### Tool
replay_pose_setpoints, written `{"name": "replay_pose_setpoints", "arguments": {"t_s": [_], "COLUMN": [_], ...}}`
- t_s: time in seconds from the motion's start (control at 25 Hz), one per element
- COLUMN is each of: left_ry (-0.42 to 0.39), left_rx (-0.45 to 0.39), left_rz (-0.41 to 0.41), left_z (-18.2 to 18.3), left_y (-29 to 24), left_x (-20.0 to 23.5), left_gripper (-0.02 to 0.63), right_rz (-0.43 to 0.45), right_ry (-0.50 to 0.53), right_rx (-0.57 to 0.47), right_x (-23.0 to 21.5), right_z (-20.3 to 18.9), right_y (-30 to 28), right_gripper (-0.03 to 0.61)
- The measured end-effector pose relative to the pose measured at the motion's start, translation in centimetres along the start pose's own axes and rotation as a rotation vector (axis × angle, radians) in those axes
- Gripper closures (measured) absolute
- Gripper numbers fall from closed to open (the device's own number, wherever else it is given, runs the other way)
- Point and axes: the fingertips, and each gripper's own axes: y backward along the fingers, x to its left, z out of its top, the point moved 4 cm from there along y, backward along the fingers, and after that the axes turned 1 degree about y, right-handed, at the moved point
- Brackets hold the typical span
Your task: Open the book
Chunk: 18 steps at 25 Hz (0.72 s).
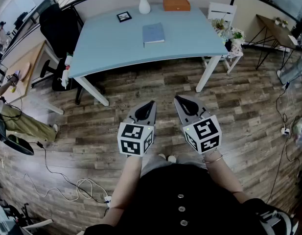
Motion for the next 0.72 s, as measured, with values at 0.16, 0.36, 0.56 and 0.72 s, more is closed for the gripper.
{"name": "replay_pose_setpoints", "arguments": {"t_s": [0.16,0.36,0.56,0.72], "left_ry": [-0.003,0.009,0.006,0.002], "left_rx": [0.015,0.025,0.039,0.052], "left_rz": [-0.013,-0.013,-0.001,0.001], "left_z": [-0.32,-0.63,-0.59,-0.68], "left_y": [-0.45,-0.69,-0.9,-1.07], "left_x": [-0.62,-0.73,-0.59,-0.82], "left_gripper": [0.603,0.601,0.601,0.601], "right_rz": [0.025,0.046,0.057,0.063], "right_ry": [-0.027,-0.03,-0.058,-0.071], "right_rx": [0.006,0.007,0.002,-0.003], "right_x": [0.02,0.32,0.15,-0.2], "right_z": [-0.72,-0.8,-0.84,-0.77], "right_y": [0.02,-0.04,-0.3,-0.22], "right_gripper": [0.578,0.578,0.578,0.577]}}
